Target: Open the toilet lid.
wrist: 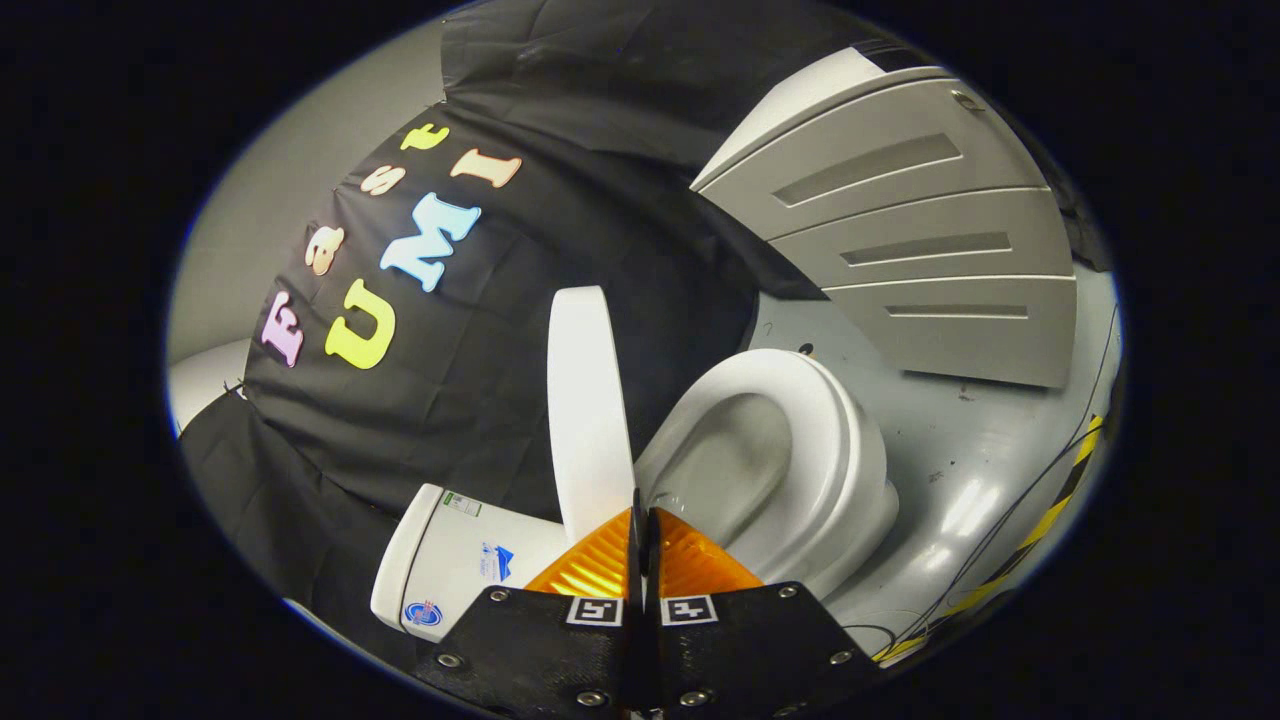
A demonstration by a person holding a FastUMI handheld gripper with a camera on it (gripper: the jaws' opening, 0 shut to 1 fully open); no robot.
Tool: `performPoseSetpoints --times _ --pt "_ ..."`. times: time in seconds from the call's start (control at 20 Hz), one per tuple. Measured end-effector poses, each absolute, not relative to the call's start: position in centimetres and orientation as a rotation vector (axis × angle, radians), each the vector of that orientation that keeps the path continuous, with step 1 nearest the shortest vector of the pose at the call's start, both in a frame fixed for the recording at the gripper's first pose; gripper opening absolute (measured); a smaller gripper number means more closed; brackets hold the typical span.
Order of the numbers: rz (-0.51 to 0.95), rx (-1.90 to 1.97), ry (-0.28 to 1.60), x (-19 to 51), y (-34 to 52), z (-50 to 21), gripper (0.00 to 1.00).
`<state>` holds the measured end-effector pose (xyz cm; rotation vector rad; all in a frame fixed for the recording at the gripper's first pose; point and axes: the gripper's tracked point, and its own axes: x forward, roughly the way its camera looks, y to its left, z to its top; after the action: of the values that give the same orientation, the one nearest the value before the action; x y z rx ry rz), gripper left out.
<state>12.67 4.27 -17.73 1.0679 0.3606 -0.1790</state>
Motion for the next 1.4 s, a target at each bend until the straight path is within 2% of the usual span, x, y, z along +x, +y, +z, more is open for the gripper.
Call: performPoseSetpoints --times 0.55,1.4 --pt "-0.155 0.935 0.362 13.2 6.9 -14.5 0.0" --pt "-0.015 0.467 0.346 14.6 15.4 -7.1 0.0"
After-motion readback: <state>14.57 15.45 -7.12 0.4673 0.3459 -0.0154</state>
